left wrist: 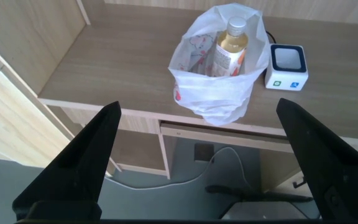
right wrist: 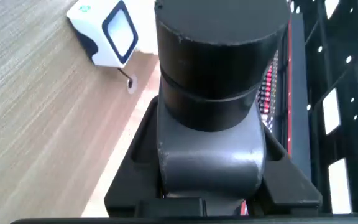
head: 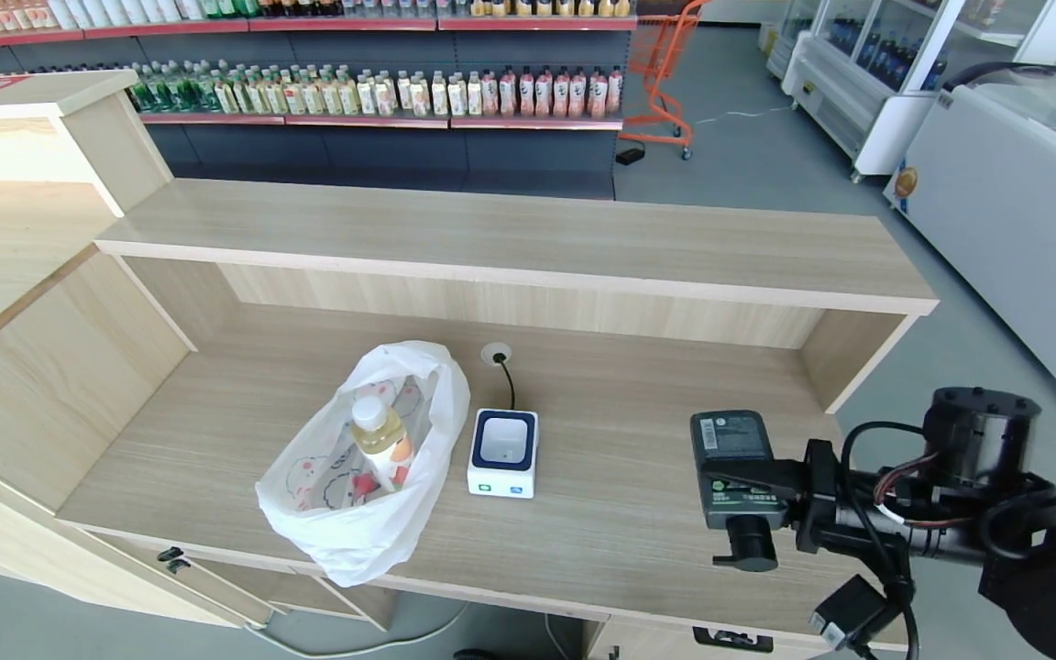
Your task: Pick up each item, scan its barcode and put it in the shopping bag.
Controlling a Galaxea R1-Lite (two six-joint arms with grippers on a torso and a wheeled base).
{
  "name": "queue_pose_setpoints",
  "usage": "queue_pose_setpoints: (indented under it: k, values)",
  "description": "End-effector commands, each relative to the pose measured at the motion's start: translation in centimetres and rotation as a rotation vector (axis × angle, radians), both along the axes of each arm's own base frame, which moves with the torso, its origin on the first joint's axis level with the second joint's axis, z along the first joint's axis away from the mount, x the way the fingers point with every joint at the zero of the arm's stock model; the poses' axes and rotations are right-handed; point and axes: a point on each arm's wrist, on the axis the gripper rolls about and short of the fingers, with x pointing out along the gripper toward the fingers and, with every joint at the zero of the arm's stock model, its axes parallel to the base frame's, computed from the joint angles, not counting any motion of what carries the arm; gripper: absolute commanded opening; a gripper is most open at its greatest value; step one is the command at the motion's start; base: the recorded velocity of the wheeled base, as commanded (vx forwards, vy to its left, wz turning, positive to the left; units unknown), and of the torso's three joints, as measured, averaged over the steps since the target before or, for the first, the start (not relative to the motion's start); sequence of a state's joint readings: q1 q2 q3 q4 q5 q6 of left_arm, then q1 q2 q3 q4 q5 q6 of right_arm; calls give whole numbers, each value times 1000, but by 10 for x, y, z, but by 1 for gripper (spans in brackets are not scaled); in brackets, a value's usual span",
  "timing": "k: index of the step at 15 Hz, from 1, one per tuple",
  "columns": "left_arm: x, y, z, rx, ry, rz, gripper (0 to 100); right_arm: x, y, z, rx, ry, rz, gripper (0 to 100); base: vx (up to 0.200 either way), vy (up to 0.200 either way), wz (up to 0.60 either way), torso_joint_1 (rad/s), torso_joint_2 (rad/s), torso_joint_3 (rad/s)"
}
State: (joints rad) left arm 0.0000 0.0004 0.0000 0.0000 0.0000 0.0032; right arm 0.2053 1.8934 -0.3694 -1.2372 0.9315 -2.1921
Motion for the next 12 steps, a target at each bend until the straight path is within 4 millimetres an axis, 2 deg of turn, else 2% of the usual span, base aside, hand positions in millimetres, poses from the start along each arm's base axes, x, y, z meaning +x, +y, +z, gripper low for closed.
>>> queue_pose_setpoints:
  k: [1,3,5,8,12]
  values:
    - [0,0,0,0,0,0,100,-12,32,-20,-71,-5,198,0,0,0,0,0,0,0]
    - [0,0,0,0,0,0,100,-21,54,-30,-96,-25,351,0,0,0,0,0,0,0]
    - [0,0,0,0,0,0,100,-21,67,-27,-87,-48,395,0,0,0,0,0,0,0]
    - [0,0,0,0,0,0,100,-23,74,-25,-75,-61,433,0,0,0,0,0,0,0]
    - [0,0,0,0,0,0,100,-20,100,-24,-63,-95,506,0,0,0,0,0,0,0]
